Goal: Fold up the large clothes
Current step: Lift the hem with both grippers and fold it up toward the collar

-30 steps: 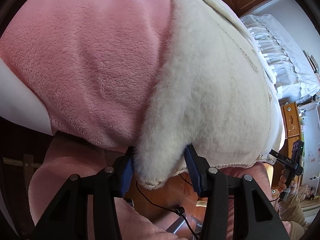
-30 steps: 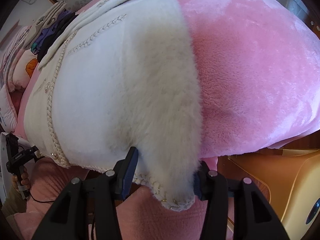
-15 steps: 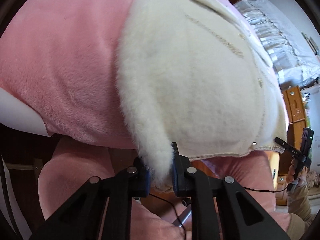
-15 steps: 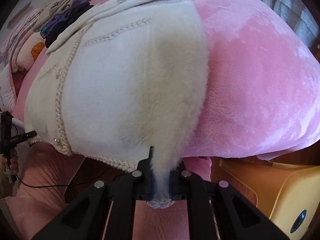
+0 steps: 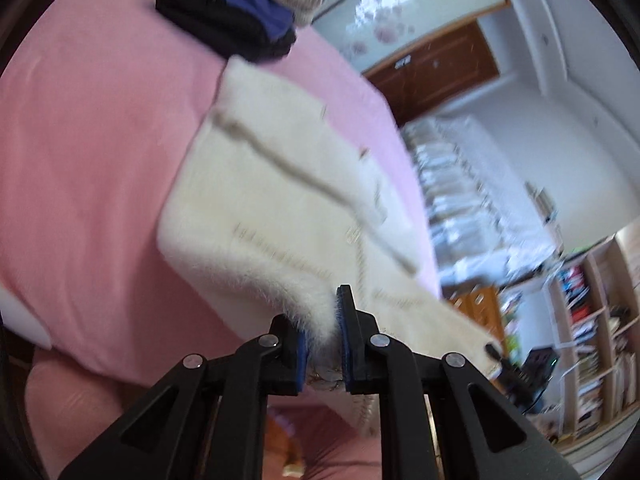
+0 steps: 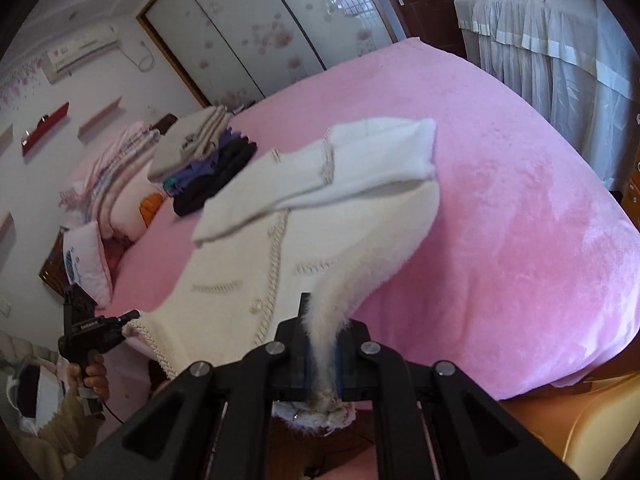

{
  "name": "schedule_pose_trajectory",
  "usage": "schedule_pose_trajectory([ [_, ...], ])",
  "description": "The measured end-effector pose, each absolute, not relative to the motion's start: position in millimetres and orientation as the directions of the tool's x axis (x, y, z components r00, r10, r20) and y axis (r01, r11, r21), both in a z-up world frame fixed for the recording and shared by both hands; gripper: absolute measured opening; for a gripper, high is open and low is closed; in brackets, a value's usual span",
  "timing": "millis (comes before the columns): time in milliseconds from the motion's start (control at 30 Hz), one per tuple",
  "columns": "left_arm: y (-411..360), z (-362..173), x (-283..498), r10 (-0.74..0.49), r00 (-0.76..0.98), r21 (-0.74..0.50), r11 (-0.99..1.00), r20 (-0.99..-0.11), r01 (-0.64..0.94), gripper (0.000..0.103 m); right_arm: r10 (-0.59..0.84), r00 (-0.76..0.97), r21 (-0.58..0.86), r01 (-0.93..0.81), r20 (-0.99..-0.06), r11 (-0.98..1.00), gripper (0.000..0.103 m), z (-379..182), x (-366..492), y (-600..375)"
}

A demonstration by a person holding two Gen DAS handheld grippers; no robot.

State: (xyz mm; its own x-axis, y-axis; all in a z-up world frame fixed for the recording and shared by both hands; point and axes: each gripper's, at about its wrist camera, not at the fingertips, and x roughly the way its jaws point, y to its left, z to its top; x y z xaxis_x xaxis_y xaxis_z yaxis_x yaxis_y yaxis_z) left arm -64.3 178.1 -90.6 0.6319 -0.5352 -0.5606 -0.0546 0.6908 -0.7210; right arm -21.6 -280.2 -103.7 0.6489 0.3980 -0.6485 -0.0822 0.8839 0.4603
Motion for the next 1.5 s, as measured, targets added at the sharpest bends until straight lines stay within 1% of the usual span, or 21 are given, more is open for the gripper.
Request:
schedule_pose_trajectory([
  [67, 182, -77, -57, -0.532, 0.674, -0.749, 0.660, -0.513, -0.049, 0.011, 0.411, 0.677, 0.494, -0.080, -0.611, 0.866, 0.007, -90, -11, -284],
  [167, 191, -60, -42, -0.514, 0.716, -0.773, 0.633, -0.472, -0.055, 0.011, 0.422, 0.711, 0.535, -0.076, -0.562, 0.841, 0.007, -71, 4, -285],
  [367, 218, -47, -10, -0.456, 0.773, -0.805, 0.582, -0.440, -0.115, 0.011, 0.418, 0.759, 0.602, -0.044, -0.498, 0.797, 0.007, -52, 38, -297],
  [433, 227, -49, -2, -0.447, 0.787, -0.823, 0.552, -0.426, -0.132, 0.011, 0.412, 0.772, 0.618, -0.032, -0.484, 0.786, 0.007, -46, 51, -301],
  [533, 234, -48, 16, -0.426, 0.797, -0.825, 0.545, -0.428, -0.151, 0.011, 0.389, 0.788, 0.621, -0.010, -0.478, 0.784, 0.007, -40, 72, -302],
  [767, 238, -34, 73, -0.390, 0.797, -0.792, 0.586, -0.462, -0.173, 0.010, 0.334, 0.804, 0.598, 0.033, -0.492, 0.801, 0.007, -35, 129, -302],
  [933, 232, -21, 125, -0.363, 0.796, -0.758, 0.628, -0.484, -0.174, 0.010, 0.289, 0.804, 0.578, 0.082, -0.520, 0.812, 0.007, -37, 171, -305],
  [1133, 218, -19, 195, -0.305, 0.777, -0.677, 0.708, -0.550, -0.202, 0.010, 0.226, 0.794, 0.538, 0.146, -0.564, 0.831, 0.007, -49, 224, -306],
  [1267, 212, -36, 237, -0.260, 0.752, -0.615, 0.753, -0.606, -0.236, 0.010, 0.204, 0.776, 0.522, 0.182, -0.596, 0.833, 0.007, -65, 263, -305],
  [1500, 210, -105, 296, -0.205, 0.665, -0.529, 0.781, -0.719, -0.332, 0.011, 0.188, 0.685, 0.506, 0.299, -0.704, 0.809, 0.008, -130, 331, -308],
])
